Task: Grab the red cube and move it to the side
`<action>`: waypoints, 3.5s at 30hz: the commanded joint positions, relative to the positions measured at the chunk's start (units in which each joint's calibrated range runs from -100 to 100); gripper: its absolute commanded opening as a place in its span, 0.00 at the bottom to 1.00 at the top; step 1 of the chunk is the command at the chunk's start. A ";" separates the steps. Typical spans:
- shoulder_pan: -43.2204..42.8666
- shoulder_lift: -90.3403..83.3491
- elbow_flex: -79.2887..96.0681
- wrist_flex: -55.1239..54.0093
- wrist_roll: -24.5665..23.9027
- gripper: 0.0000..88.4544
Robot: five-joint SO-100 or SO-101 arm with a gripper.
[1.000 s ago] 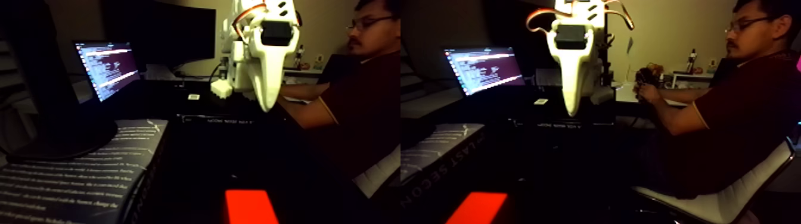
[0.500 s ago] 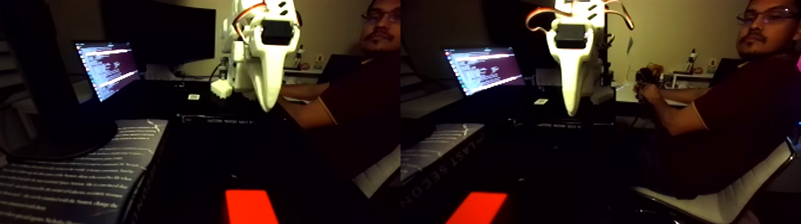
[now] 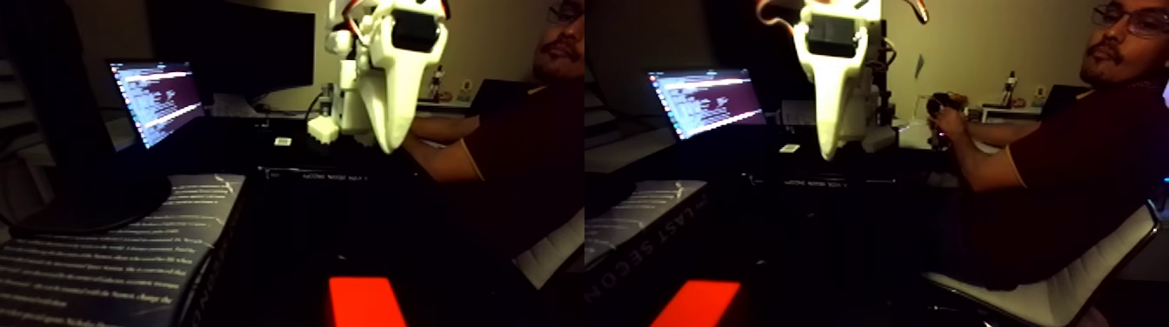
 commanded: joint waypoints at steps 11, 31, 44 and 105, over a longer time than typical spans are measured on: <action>0.32 39.63 -29.83 -3.23 1.17 0.03; 8.64 69.30 -58.50 6.73 1.87 0.26; 8.23 73.16 -58.59 6.06 1.38 0.60; 7.56 94.68 -88.70 23.54 -2.23 0.40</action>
